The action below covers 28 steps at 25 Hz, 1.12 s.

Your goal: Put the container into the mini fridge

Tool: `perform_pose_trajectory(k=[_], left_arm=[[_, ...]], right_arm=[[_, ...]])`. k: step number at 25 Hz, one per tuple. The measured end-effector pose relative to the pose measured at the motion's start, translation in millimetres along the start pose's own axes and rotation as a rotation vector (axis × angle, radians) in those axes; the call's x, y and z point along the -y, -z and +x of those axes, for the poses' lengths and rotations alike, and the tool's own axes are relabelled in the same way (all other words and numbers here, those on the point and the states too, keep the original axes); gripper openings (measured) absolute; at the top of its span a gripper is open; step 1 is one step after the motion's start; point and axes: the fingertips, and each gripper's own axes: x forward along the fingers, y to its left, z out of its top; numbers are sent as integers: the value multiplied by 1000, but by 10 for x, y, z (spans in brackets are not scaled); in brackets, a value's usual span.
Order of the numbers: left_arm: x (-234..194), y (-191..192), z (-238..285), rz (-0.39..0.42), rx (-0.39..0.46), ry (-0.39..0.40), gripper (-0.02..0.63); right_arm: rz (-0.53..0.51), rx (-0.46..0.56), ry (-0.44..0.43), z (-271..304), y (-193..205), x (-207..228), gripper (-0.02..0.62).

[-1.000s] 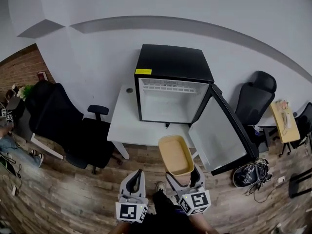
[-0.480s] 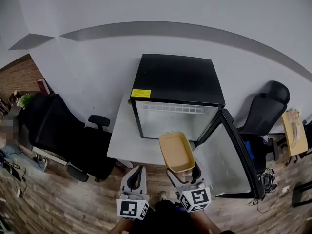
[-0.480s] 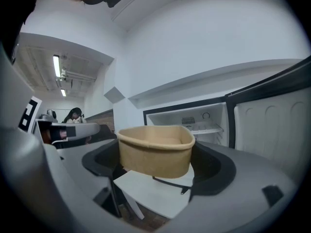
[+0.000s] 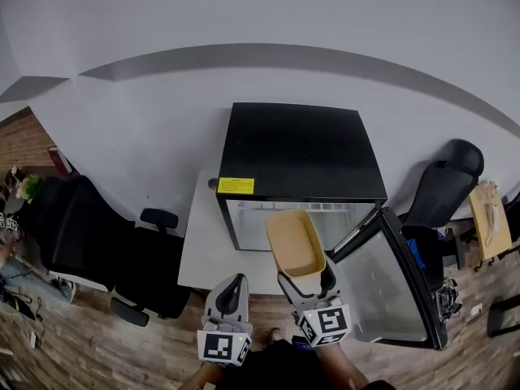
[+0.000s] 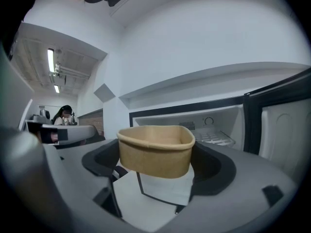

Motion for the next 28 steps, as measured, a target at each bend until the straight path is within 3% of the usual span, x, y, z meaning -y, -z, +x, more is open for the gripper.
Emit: perform_pose_trajectory(k=[10, 28], left_arm=[[-608, 27, 530, -6, -17, 112, 8], [-974, 25, 785, -23, -25, 132, 8]], right_arm=[[-24, -32, 167, 950, 142, 173, 466], [-110, -100, 292, 1818, 274, 467, 466]])
